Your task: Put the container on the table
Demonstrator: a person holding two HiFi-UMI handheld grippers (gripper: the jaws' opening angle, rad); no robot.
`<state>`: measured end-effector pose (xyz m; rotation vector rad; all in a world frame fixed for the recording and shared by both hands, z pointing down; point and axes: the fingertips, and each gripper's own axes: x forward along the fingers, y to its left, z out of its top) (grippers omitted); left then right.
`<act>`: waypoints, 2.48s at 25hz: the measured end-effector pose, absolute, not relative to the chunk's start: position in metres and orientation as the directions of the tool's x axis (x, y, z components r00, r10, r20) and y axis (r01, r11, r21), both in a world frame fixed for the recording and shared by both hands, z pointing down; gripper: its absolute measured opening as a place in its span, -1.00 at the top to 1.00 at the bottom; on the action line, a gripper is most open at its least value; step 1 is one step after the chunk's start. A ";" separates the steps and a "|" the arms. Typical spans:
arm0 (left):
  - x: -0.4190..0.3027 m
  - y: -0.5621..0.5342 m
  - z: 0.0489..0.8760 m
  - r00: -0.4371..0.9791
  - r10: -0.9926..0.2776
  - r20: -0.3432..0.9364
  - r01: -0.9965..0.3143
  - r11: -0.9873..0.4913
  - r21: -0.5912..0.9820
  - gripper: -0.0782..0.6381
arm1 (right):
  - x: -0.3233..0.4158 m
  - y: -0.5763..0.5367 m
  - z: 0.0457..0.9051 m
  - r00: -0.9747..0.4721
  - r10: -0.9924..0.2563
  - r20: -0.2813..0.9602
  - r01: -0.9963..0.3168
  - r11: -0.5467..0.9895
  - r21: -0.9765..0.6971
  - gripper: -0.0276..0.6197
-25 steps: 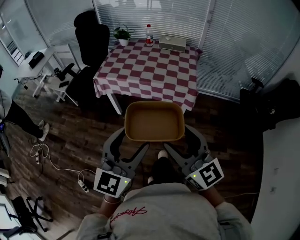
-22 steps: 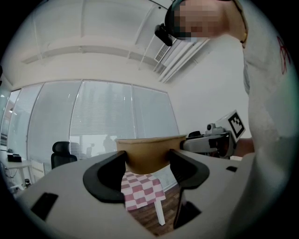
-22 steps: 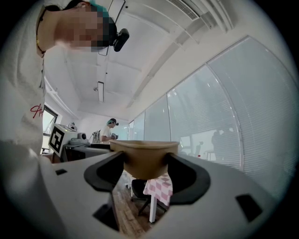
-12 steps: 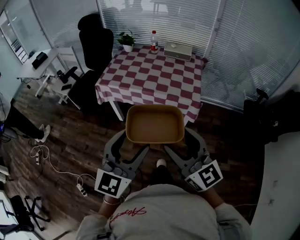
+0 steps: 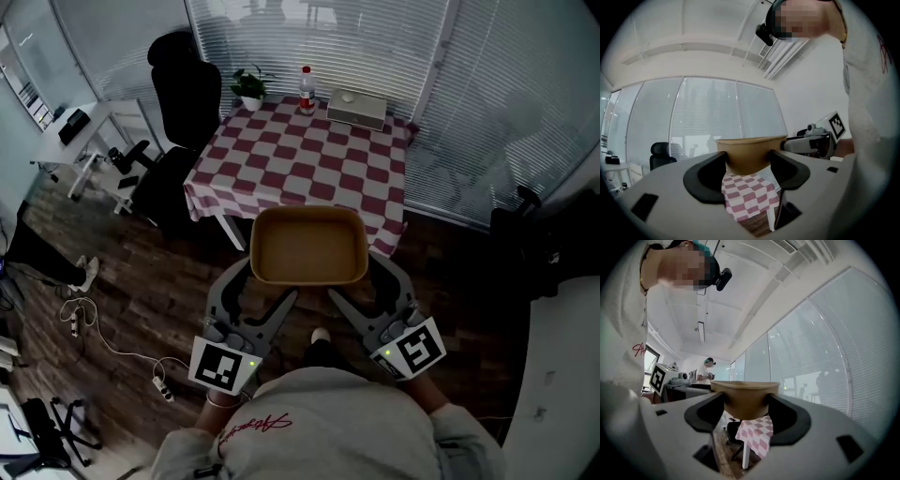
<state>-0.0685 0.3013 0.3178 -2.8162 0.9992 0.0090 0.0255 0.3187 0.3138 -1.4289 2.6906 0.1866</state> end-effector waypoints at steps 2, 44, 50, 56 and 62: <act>-0.063 0.289 0.319 0.778 -0.626 -0.052 -0.626 -0.766 -0.142 -0.04 | 0.031 0.306 0.314 -0.557 -0.818 -0.141 -0.830 0.554 0.066 0.02; -0.015 0.166 0.314 0.717 -0.695 -0.062 -0.695 -0.703 -0.154 -0.04 | 0.080 0.175 0.311 -0.620 -0.770 -0.152 -0.784 0.618 0.063 0.02; -0.014 0.159 0.316 0.714 -0.698 -0.060 -0.698 -0.701 -0.148 -0.04 | 0.081 0.169 0.313 -0.619 -0.770 -0.155 -0.784 0.618 0.062 0.02; -0.015 0.155 0.317 0.712 -0.700 -0.053 -0.700 -0.701 -0.138 -0.04 | 0.081 0.165 0.312 -0.621 -0.768 -0.155 -0.783 0.619 0.071 0.02; -0.009 0.153 0.315 0.716 -0.696 -0.053 -0.694 -0.702 -0.158 -0.04 | 0.086 0.162 0.312 -0.623 -0.768 -0.148 -0.782 0.620 0.071 0.02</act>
